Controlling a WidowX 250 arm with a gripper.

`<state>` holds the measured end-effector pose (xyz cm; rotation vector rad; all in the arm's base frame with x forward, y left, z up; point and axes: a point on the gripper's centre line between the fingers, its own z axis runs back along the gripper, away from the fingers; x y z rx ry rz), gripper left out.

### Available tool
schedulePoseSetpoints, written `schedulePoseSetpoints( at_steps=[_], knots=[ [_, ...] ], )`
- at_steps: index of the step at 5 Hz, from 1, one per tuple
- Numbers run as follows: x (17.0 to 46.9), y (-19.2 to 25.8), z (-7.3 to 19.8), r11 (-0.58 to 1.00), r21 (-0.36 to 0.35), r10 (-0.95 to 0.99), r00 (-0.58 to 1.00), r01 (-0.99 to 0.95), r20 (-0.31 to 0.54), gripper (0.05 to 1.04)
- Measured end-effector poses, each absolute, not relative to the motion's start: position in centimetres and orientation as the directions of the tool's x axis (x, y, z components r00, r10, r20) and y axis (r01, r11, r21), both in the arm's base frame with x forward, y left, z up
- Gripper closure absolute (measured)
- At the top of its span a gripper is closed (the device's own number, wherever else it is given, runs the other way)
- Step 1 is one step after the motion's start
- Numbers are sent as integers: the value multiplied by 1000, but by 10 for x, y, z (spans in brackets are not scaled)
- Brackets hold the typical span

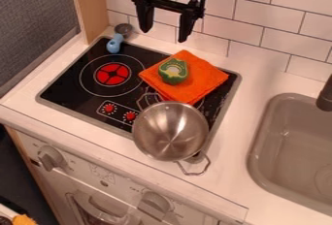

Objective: Move the silver pot to the bottom left of the burner

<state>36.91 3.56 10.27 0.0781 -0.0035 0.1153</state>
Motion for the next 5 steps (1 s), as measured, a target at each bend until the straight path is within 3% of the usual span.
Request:
schedulePoseSetpoints(
  at_steps=[1, 2, 4, 5],
  knots=[
    [362, 34, 85, 990, 73, 120, 992, -117, -40, 83],
    [326, 27, 76, 994, 41, 101, 993, -99, -61, 83],
    [255, 40, 95, 994, -13, 113, 994, -112, 16, 83],
    [235, 41, 65, 997, 3, 82, 997, -82, -8, 83]
  ],
)
